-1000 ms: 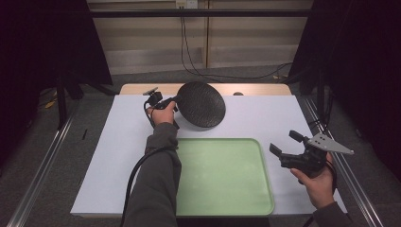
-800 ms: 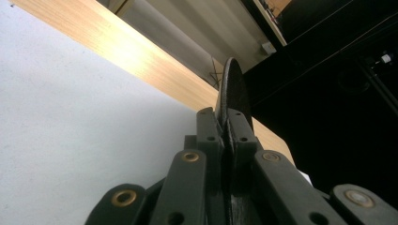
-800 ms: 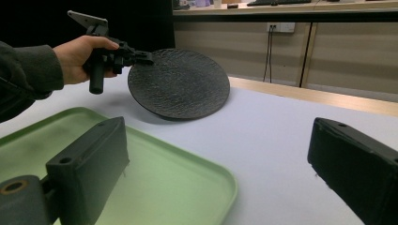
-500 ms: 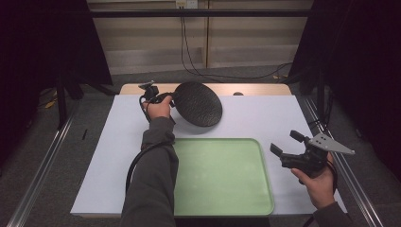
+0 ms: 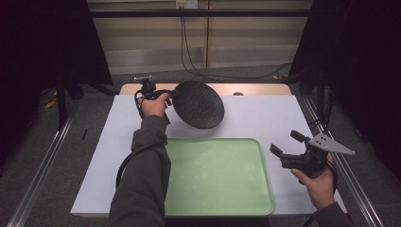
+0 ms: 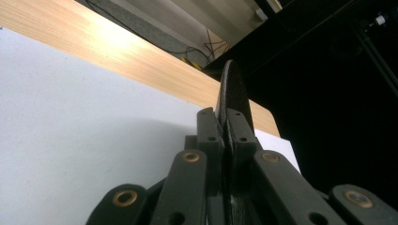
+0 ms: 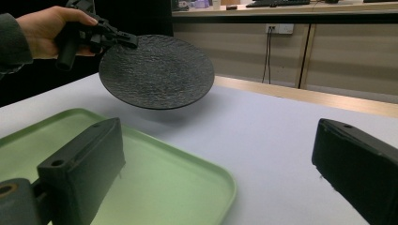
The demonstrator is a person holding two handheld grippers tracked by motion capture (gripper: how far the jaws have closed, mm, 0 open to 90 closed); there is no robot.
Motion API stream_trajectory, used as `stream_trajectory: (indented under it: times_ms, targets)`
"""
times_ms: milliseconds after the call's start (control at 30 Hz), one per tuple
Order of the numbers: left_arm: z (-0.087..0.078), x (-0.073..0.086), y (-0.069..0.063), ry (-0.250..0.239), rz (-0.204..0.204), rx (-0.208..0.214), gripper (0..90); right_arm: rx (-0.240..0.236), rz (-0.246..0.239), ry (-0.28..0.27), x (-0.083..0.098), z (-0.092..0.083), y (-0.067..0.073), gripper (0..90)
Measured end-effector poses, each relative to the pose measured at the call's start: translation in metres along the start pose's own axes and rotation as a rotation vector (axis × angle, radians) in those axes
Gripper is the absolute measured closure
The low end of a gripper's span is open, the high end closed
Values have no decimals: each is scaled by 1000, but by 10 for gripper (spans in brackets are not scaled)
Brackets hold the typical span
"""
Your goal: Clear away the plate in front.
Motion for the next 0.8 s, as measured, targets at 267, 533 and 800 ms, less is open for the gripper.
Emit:
stream_trajectory:
  times_ms: [267, 533, 800]
  targets:
    - [-21, -5, -6, 49, 37, 26, 868, 7, -10, 12, 2, 2, 2, 0]
    - [-40, -7, -10, 76, 51, 55, 867, -11, -22, 16, 4, 2, 3, 0]
    - [-52, 1, -12, 130, 66, 79, 866, -31, -19, 18, 5, 2, 6, 0]
Point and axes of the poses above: each handheld gripper's, and its own axes: z roughly forward along the jaws, x roughly out of its underside, y roughly to its left, the point moved 5 cm from there along z, roughly forward along the jaws, and after that the axes turned 10 degrees about -y, right-handed, at the moved point
